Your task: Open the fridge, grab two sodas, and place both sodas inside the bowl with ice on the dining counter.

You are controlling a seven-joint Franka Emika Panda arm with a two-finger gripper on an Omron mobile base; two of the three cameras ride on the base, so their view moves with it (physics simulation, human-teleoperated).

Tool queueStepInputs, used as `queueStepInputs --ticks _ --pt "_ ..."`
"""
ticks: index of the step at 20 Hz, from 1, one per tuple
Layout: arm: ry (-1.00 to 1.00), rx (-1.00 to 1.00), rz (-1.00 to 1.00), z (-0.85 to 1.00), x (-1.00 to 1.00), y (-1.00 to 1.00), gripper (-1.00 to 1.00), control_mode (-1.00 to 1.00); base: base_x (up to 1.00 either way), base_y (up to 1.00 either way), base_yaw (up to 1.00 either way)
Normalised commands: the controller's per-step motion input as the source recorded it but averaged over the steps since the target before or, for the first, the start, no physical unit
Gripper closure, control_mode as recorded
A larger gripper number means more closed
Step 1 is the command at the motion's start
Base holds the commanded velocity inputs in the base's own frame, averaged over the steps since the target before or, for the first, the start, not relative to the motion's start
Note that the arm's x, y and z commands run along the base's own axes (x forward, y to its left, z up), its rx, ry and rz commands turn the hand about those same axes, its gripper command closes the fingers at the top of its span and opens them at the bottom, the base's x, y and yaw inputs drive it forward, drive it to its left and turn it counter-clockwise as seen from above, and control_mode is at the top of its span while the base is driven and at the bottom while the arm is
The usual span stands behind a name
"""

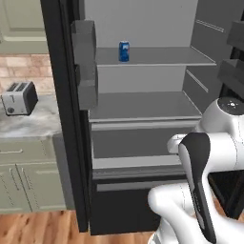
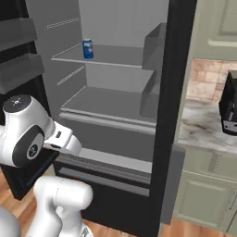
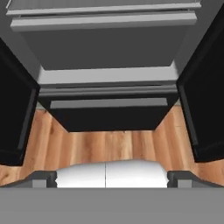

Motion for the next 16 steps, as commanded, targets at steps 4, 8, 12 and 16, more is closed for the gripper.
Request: queueStepInputs --ticks 4,8,12,16 --pt "0.00 0.00 0.00 0.00 0.00 0.00 -1.00 1.00 0.64 0.31 -0.23" --pt "0.00 0.00 0.00 0.00 0.00 0.00 -1.00 1.00 0.62 0.32 -0.21" --pt "0.00 0.00 0.00 0.00 0.00 0.00 -1.00 1.00 0.74 0.20 -0.14" --pt "0.00 0.00 0.00 0.00 0.00 0.00 -1.00 1.00 0.79 0.19 -0.05"
